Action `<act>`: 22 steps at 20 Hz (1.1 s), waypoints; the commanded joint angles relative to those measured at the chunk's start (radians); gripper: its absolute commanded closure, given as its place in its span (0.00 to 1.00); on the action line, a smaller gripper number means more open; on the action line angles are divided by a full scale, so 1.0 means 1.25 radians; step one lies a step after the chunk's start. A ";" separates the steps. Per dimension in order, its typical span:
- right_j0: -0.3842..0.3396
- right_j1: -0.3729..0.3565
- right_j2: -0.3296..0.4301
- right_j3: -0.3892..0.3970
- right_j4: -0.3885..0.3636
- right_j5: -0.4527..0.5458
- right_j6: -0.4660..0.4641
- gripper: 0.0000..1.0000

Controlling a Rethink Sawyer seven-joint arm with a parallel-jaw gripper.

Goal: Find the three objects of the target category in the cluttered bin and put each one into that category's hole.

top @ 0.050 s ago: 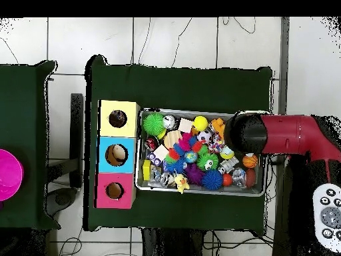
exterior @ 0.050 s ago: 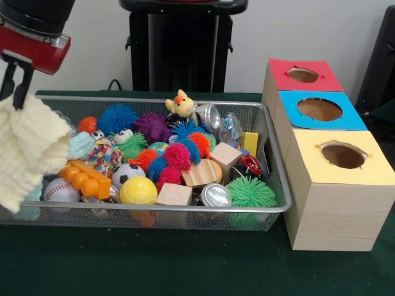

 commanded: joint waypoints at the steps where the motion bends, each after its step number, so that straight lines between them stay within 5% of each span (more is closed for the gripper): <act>1: -0.031 0.045 0.068 0.075 -0.074 -0.055 -0.209 1.00; 7: -0.035 0.036 0.052 0.153 -0.087 -0.111 -0.139 1.00; 22: -0.006 0.054 0.022 0.224 -0.081 -0.144 -0.026 1.00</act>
